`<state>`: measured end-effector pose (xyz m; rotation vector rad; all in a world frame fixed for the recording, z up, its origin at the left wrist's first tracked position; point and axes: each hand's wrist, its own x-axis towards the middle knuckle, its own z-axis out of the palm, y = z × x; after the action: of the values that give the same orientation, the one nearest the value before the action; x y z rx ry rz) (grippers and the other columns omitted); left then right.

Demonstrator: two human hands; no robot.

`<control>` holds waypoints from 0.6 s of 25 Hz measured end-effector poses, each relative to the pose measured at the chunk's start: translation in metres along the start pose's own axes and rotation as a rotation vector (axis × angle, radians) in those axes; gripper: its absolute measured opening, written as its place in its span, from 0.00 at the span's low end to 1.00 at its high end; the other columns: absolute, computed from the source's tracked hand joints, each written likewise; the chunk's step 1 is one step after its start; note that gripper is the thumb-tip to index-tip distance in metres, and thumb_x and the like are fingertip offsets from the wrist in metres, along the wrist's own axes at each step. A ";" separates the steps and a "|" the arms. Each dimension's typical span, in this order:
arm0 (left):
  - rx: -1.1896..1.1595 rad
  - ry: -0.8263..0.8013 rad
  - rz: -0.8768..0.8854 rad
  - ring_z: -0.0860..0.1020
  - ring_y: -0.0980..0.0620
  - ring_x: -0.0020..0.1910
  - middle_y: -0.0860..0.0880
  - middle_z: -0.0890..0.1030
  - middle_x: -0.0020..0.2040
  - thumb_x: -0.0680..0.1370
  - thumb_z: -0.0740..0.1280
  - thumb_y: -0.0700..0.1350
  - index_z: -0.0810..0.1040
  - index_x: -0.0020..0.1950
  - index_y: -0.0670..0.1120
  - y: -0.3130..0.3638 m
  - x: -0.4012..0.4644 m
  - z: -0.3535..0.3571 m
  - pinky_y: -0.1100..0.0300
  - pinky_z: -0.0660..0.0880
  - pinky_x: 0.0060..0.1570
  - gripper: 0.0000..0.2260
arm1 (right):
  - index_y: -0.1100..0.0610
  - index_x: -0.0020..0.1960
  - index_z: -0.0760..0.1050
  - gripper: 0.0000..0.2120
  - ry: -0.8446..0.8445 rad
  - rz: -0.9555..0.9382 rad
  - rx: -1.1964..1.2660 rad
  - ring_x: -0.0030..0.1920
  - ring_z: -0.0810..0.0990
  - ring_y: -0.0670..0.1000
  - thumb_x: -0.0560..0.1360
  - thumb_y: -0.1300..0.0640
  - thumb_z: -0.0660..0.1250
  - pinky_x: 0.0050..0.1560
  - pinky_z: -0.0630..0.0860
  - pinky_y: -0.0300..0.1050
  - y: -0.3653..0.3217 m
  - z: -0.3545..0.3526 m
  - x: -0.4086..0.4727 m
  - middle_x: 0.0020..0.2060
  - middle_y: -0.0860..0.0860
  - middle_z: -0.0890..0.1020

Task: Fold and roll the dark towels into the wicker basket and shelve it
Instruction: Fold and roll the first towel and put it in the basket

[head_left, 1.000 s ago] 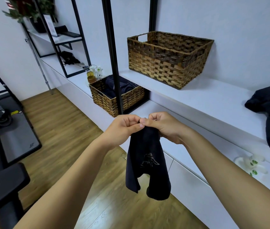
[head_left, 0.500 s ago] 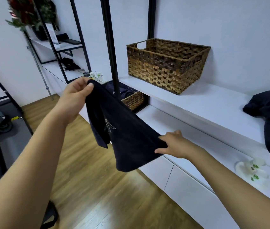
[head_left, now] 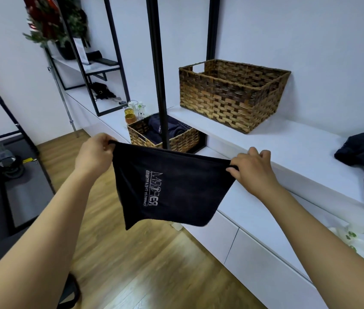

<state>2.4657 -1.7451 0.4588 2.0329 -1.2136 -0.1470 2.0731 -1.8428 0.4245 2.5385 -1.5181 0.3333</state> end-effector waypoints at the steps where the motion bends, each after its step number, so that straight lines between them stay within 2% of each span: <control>1: 0.054 -0.011 -0.010 0.80 0.45 0.51 0.51 0.84 0.50 0.80 0.65 0.44 0.79 0.49 0.56 -0.001 -0.003 0.002 0.44 0.78 0.54 0.07 | 0.49 0.53 0.76 0.09 0.011 0.051 0.036 0.51 0.66 0.53 0.82 0.45 0.61 0.54 0.60 0.52 -0.001 -0.001 0.001 0.45 0.46 0.78; 3: 0.103 -0.037 -0.045 0.80 0.45 0.52 0.51 0.84 0.50 0.80 0.65 0.45 0.79 0.50 0.56 -0.006 -0.006 0.009 0.45 0.78 0.53 0.06 | 0.51 0.56 0.71 0.09 0.001 0.124 0.040 0.50 0.65 0.54 0.81 0.47 0.63 0.55 0.63 0.52 -0.004 -0.003 0.003 0.44 0.48 0.77; 5: 0.089 -0.044 -0.067 0.80 0.45 0.51 0.50 0.84 0.50 0.80 0.65 0.45 0.80 0.50 0.56 -0.010 -0.007 0.014 0.47 0.78 0.51 0.06 | 0.52 0.60 0.72 0.12 0.012 0.140 -0.034 0.55 0.69 0.55 0.81 0.47 0.64 0.54 0.64 0.53 -0.004 0.001 0.006 0.48 0.50 0.80; 9: 0.048 -0.089 -0.060 0.81 0.45 0.49 0.51 0.84 0.46 0.79 0.67 0.46 0.79 0.46 0.57 -0.010 -0.005 0.019 0.47 0.80 0.50 0.06 | 0.52 0.52 0.80 0.11 -0.047 0.197 -0.123 0.54 0.67 0.56 0.82 0.48 0.61 0.50 0.61 0.52 0.004 0.004 0.007 0.46 0.50 0.76; 12: -0.030 -0.105 -0.063 0.82 0.46 0.48 0.52 0.84 0.44 0.79 0.68 0.46 0.80 0.46 0.56 -0.011 -0.004 0.018 0.46 0.80 0.51 0.05 | 0.52 0.52 0.80 0.09 0.029 0.230 0.011 0.54 0.66 0.57 0.80 0.47 0.66 0.52 0.63 0.52 0.019 0.001 0.005 0.50 0.51 0.69; 15: -0.049 -0.166 -0.074 0.81 0.46 0.49 0.49 0.84 0.47 0.80 0.68 0.45 0.81 0.46 0.54 -0.013 -0.004 0.024 0.46 0.80 0.52 0.05 | 0.53 0.50 0.79 0.08 -0.069 0.303 0.249 0.56 0.69 0.57 0.79 0.48 0.68 0.50 0.69 0.51 0.036 -0.005 0.001 0.51 0.51 0.69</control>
<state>2.4614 -1.7514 0.4322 2.0561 -1.2233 -0.3836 2.0416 -1.8592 0.4304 2.5162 -2.0080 0.5078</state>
